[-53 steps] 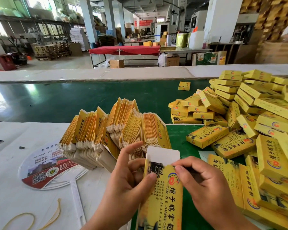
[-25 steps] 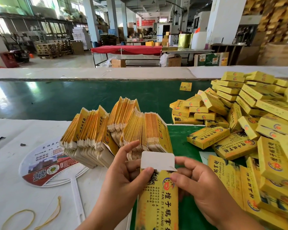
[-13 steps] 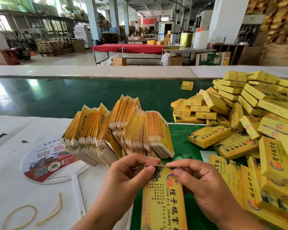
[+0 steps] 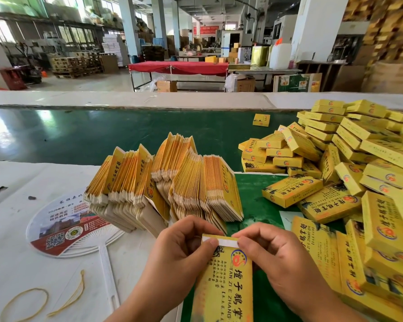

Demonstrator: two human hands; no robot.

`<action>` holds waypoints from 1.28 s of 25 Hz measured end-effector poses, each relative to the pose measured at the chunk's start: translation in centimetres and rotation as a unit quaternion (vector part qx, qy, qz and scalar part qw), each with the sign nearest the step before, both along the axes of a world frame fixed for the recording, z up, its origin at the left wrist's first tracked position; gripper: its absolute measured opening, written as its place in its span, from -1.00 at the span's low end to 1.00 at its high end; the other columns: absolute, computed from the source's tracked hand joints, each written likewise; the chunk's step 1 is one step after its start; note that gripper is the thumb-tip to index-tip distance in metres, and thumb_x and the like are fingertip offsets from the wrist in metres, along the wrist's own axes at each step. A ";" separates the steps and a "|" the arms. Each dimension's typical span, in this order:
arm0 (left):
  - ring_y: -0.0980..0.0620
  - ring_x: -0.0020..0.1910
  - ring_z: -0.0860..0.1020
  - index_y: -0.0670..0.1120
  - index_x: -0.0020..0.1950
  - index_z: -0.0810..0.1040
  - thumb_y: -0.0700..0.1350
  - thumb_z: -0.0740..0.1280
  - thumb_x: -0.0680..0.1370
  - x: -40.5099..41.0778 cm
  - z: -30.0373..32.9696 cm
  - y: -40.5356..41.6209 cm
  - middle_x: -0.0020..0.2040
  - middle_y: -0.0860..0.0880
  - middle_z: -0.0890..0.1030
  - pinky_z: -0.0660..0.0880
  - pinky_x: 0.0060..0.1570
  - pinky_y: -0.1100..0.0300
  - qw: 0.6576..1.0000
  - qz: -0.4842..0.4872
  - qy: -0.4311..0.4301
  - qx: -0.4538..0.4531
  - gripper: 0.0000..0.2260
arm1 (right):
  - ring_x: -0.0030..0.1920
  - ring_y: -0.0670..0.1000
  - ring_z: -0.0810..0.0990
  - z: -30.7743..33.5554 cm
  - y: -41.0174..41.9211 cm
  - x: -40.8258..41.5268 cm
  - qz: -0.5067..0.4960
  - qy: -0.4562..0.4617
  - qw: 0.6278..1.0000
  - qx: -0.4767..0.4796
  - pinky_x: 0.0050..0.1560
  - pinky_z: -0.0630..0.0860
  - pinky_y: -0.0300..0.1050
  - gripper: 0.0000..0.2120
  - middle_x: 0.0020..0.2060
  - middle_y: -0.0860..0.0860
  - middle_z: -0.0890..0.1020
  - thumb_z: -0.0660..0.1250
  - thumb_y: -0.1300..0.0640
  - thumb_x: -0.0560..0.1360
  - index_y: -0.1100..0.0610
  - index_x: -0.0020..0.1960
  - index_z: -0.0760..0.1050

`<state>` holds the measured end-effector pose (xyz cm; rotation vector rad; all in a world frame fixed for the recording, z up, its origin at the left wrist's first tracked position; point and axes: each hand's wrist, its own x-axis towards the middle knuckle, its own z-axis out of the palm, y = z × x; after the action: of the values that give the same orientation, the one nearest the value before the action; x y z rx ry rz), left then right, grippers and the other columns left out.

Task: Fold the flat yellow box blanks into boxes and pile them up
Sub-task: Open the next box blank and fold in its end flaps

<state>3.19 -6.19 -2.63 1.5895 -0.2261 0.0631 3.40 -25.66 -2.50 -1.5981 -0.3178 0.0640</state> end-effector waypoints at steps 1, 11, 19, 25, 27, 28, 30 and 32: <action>-0.52 -0.17 0.48 0.01 -0.05 0.64 -0.04 0.44 0.42 -0.1 0.1 -0.2 -0.09 -0.39 0.59 0.44 -0.13 -0.47 1.000 0.000 -0.007 0.002 -0.87 | -0.25 0.00 0.71 0.0 0.0 0.0 -0.002 -0.002 1.000 -0.001 -0.31 0.58 -0.23 -0.81 -0.28 0.10 0.72 0.39 0.03 0.40 0.13 -0.11 0.66; 0.41 0.08 0.48 0.34 0.29 0.15 0.53 0.32 0.06 -2.4 0.6 -2.1 0.08 0.40 0.47 0.36 -0.02 0.57 0.940 0.074 -0.104 0.316 -0.14 | -0.39 -0.16 0.64 0.0 1.7 -1.8 -0.191 -0.171 0.962 -0.089 -0.43 0.49 -0.40 -0.82 -0.39 -0.16 0.65 0.38 -0.12 0.39 -0.02 -0.19 0.61; 0.30 0.05 0.53 0.10 0.42 0.31 0.33 0.31 0.12 -2.3 1.0 -1.9 0.13 0.33 0.47 0.32 0.01 0.60 0.890 0.073 -0.172 0.415 -0.12 | -0.51 -0.08 0.54 0.3 1.6 -1.6 -0.172 -0.119 0.975 -0.072 -0.52 0.44 -0.20 -0.73 -0.48 0.04 0.58 0.42 -0.14 0.45 0.03 -0.29 0.53; 0.20 -0.15 0.63 -0.10 0.32 0.50 0.31 0.30 0.11 -2.4 2.1 -1.9 -0.03 0.13 0.61 0.33 -0.12 0.52 0.861 0.053 -0.171 0.477 -0.15 | -0.47 0.05 0.60 0.8 1.4 -1.6 -0.148 -0.093 0.982 -0.070 -0.49 0.56 0.05 -0.71 -0.46 0.11 0.61 0.42 -0.14 0.39 0.07 -0.30 0.55; 0.18 -0.12 0.64 -0.12 0.33 0.49 0.32 0.30 0.12 -2.5 2.1 -1.8 -0.01 0.12 0.62 0.29 -0.04 0.53 0.851 0.057 -0.168 0.494 -0.13 | -0.47 0.04 0.58 1.1 1.3 -1.7 -0.158 -0.143 0.969 -0.122 -0.46 0.54 0.07 -0.67 -0.46 0.06 0.61 0.41 -0.18 0.45 0.07 -0.29 0.57; 0.17 -0.10 0.65 -0.13 0.35 0.49 0.33 0.30 0.12 -2.6 2.2 -1.9 0.00 0.11 0.63 0.24 0.03 0.53 0.845 0.061 -0.164 0.504 -0.11 | -0.47 0.00 0.56 1.2 1.2 -1.7 -0.165 -0.187 0.955 -0.163 -0.48 0.51 0.01 -0.67 -0.46 0.01 0.60 0.39 -0.17 0.47 0.06 -0.29 0.58; 0.15 -0.07 0.66 -0.15 0.38 0.46 0.33 0.34 0.14 -2.7 2.2 -1.9 0.04 0.09 0.64 0.11 0.10 0.55 0.844 0.072 -0.162 0.507 -0.09 | -0.44 -0.05 0.54 1.6 0.9 -1.7 -0.167 -0.275 0.920 -0.224 -0.50 0.45 -0.09 -0.73 -0.45 -0.08 0.57 0.34 -0.08 0.49 0.05 -0.29 0.58; 0.18 0.04 0.62 -0.13 0.47 0.34 0.30 0.38 0.20 -2.7 1.9 -1.8 0.16 0.09 0.60 -0.01 0.16 0.59 0.860 0.067 -0.163 0.478 -0.07 | -0.38 -0.09 0.58 1.7 0.7 -1.7 -0.148 -0.339 0.896 -0.246 -0.45 0.49 -0.10 -0.76 -0.36 -0.07 0.63 0.32 0.02 0.53 0.10 -0.24 0.62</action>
<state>0.44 -8.02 -0.73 2.5938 -0.4541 0.3796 1.70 -24.96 -0.80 -2.1256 -0.6262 -0.7164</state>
